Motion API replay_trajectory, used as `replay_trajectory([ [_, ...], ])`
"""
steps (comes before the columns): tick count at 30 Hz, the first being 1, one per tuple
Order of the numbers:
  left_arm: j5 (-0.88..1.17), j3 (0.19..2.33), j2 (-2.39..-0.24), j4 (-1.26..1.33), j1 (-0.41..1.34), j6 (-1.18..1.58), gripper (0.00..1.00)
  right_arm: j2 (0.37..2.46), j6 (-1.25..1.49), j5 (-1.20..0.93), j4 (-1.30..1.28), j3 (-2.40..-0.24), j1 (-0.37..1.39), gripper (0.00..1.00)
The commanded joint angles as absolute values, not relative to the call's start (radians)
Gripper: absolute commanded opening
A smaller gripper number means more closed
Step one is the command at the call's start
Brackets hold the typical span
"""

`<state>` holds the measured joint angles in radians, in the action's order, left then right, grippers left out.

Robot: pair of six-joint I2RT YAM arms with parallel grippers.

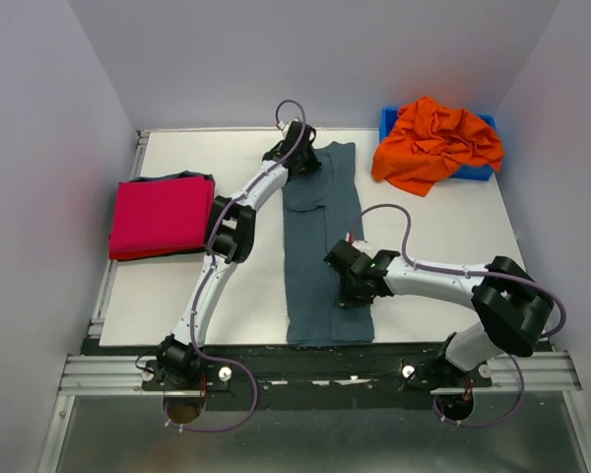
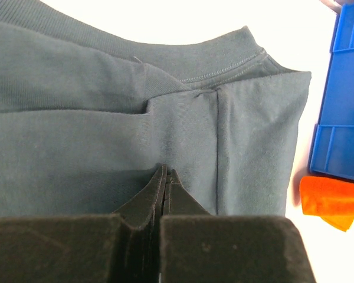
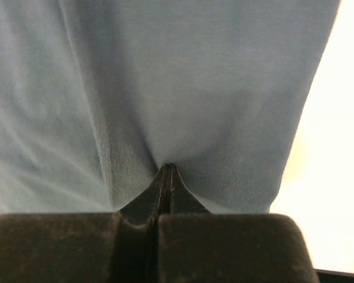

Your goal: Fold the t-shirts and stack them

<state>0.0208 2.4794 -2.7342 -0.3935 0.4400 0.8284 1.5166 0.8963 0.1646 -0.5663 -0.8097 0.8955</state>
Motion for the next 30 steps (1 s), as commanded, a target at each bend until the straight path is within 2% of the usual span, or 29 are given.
replay_trajectory([
  [1, 0.080, 2.485, -2.790, -0.404, 0.426, 0.847, 0.00, 1.568, 0.965, 0.044, -0.499, -0.813, 0.945, 0.01],
  [8, 0.152, 2.462, -2.778, -0.273, 0.417, 0.876, 0.00, 1.412, 0.910, 0.100, -0.594, -0.819, 0.924, 0.03],
  [9, 0.141, 2.470, -2.777, -0.276, 0.416, 0.864, 0.00, 1.375, 0.908, 0.100, -0.603, -0.805, 0.922, 0.07],
  [10, 0.127, 2.470, -2.770, -0.273, 0.413, 0.858, 0.00, 1.340, 0.908, 0.100, -0.606, -0.784, 0.919, 0.21],
  [12, 0.127, 2.453, -2.758, -0.255, 0.405, 0.864, 0.00, 1.266, 0.910, 0.092, -0.626, -0.740, 0.920, 0.39],
  [14, 0.181, 2.431, -2.735, -0.206, 0.397, 0.868, 0.01, 1.211, 0.922, 0.083, -0.650, -0.691, 0.919, 0.41],
  [16, 0.209, 2.430, -2.702, -0.210, 0.397, 0.847, 0.14, 1.168, 0.946, 0.066, -0.666, -0.637, 0.919, 0.42],
  [20, 0.224, 2.369, -2.579, -0.258, 0.396, 0.770, 0.50, 1.111, 0.980, 0.037, -0.670, -0.560, 0.919, 0.43],
  [23, 0.245, 2.336, -2.475, -0.319, 0.388, 0.729, 0.62, 1.085, 0.997, 0.012, -0.664, -0.520, 0.919, 0.43],
  [26, 0.271, 2.289, -2.361, -0.403, 0.388, 0.690, 0.70, 1.071, 0.993, -0.064, -0.609, -0.474, 0.919, 0.43],
  [28, 0.276, 2.232, -2.280, -0.469, 0.388, 0.663, 0.80, 1.080, 0.994, -0.080, -0.597, -0.459, 0.919, 0.43],
  [30, 0.230, 2.192, -2.197, -0.590, 0.390, 0.625, 0.82, 1.103, 0.985, -0.077, -0.607, -0.456, 0.919, 0.40],
])
